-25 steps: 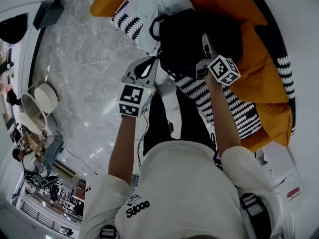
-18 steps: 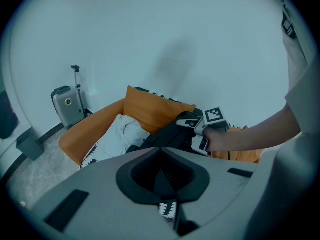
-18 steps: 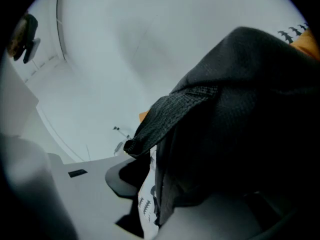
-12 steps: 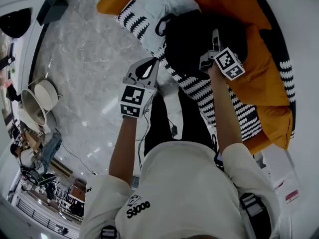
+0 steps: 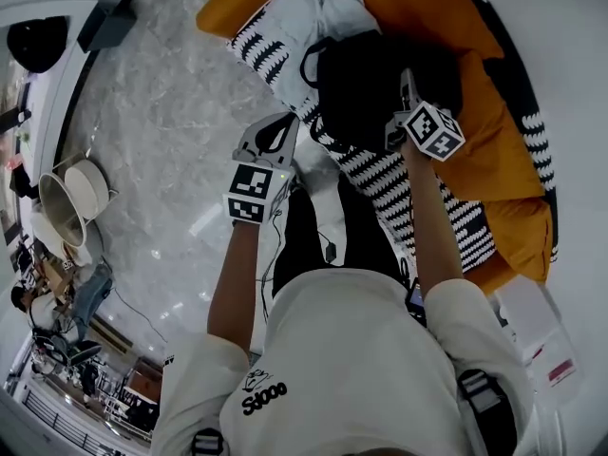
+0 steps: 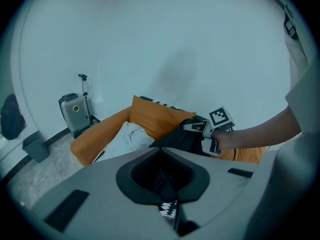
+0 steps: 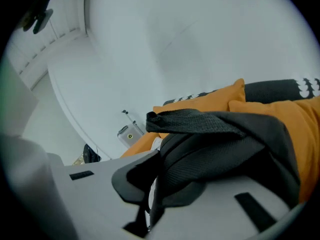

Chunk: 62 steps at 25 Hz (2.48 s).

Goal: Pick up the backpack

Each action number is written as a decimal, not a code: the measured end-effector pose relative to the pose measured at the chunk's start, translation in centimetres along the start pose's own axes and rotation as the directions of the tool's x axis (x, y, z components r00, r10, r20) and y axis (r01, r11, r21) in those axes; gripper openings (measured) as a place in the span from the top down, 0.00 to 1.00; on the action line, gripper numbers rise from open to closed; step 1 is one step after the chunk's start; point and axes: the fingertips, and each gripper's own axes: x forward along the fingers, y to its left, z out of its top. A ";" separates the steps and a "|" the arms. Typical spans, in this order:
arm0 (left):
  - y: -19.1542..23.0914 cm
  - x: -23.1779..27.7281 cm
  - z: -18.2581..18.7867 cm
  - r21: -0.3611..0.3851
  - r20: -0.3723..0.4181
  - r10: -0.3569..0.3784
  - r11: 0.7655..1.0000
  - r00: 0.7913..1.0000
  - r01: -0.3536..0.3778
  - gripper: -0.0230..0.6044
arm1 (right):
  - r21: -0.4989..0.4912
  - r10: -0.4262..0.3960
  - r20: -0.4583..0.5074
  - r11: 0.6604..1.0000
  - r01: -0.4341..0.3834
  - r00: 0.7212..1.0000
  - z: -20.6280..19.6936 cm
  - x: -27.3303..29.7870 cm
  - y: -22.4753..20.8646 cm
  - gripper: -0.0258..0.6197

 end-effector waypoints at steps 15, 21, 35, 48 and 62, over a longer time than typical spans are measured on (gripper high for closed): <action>0.2 -9.3 0.8 0.012 0.068 0.019 1.000 0.997 -0.020 0.93 | -0.122 0.260 0.029 0.959 -0.255 0.965 1.8 -7.6 12.9 0.88; 0.2 -13.0 -0.6 0.018 0.089 0.048 0.999 0.995 -0.050 0.93 | -0.198 0.332 0.041 0.927 -0.318 0.943 1.3 -10.9 17.8 0.89; 1.8 -21.4 -2.5 -0.019 0.166 0.100 0.995 0.981 -0.098 0.93 | -0.268 0.381 0.046 0.895 -0.356 0.923 2.8 -17.2 24.1 0.89; 3.4 -29.7 4.2 0.024 0.310 0.168 0.983 0.936 -0.184 0.93 | -0.459 0.479 -0.014 0.777 -0.432 0.878 6.6 -24.6 33.5 0.88; 2.0 -39.7 11.8 0.083 0.496 0.201 0.957 0.845 -0.277 0.93 | -0.616 0.564 -0.062 0.627 -0.476 0.823 10.6 -32.6 44.5 0.89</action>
